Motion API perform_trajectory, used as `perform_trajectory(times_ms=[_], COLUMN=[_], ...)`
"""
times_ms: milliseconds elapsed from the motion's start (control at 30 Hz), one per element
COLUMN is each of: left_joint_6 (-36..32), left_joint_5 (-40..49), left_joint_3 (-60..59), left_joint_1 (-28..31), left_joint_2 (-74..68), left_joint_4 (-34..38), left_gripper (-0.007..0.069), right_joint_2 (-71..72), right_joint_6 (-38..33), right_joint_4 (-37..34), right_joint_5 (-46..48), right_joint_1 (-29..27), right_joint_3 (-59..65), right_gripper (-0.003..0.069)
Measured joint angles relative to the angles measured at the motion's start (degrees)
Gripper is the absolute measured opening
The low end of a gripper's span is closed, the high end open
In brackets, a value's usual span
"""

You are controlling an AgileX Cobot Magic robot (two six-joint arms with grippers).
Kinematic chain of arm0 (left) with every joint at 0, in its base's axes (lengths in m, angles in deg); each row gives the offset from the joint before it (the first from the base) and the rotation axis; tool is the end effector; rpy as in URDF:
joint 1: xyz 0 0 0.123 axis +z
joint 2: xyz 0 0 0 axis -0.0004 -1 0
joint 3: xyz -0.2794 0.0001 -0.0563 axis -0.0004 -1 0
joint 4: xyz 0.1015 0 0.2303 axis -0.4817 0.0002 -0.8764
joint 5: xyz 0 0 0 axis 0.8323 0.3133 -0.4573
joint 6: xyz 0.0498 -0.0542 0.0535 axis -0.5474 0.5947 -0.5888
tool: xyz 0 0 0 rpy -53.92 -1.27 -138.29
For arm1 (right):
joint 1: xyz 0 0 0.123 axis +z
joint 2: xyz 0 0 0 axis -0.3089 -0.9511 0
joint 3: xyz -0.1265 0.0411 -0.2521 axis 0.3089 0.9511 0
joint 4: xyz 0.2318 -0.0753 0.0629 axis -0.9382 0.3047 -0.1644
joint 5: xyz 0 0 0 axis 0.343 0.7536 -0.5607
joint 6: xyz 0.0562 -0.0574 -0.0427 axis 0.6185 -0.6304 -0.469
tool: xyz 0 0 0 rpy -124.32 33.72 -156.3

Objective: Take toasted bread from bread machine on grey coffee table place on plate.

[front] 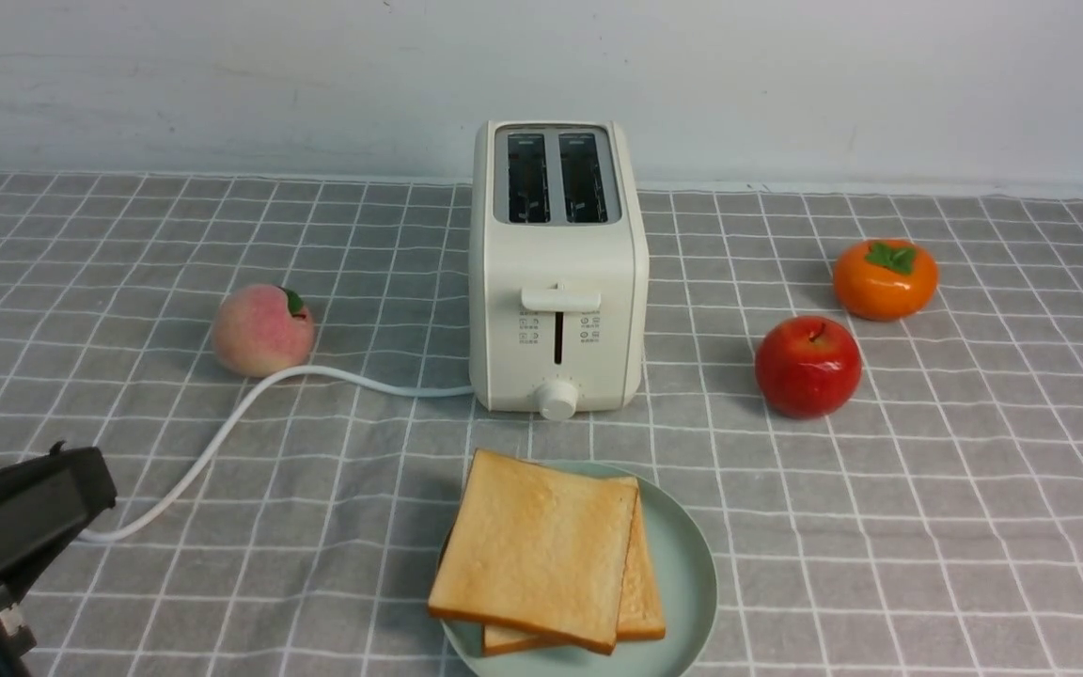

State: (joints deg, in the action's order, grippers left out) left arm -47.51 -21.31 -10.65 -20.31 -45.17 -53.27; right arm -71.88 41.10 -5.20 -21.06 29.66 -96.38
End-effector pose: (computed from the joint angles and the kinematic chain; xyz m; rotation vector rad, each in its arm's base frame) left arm 0.0903 -0.0427 0.3091 -0.0388 1.8165 -0.6805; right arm 0.0056 -0.0181 0.3477 0.0641 1.3654 0.0632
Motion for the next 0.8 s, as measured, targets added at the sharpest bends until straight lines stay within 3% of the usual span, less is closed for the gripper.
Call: perform_trajectory(times_ms=[233,467,600,800], left_joint_6=[-0.24,-4.54,-5.19,-5.19], left_joint_5=[-0.16,-7.65,-12.11,-9.79], left_joint_3=[-0.12,-7.61,-17.34,-27.38], left_joint_1=[0.0,0.61,7.25,13.89], left_joint_2=[0.0,5.46,17.1,26.29], left_joint_4=[-0.21,-2.88,-4.41,-6.91], left_gripper=[0.0004,0.0008,0.0016,0.0018], right_joint_2=[0.0,0.0,0.0,0.0], right_joint_6=[0.0,0.0,0.0,0.0], right_joint_4=[0.17,0.17,0.17,0.17], right_joint_5=[0.0,-0.06,-0.06,-0.11], right_joint_1=[0.0,0.0,0.0,0.0], right_joint_3=[0.0,0.0,0.0,0.06], right_gripper=[0.0033,0.0041,0.0044,0.0054])
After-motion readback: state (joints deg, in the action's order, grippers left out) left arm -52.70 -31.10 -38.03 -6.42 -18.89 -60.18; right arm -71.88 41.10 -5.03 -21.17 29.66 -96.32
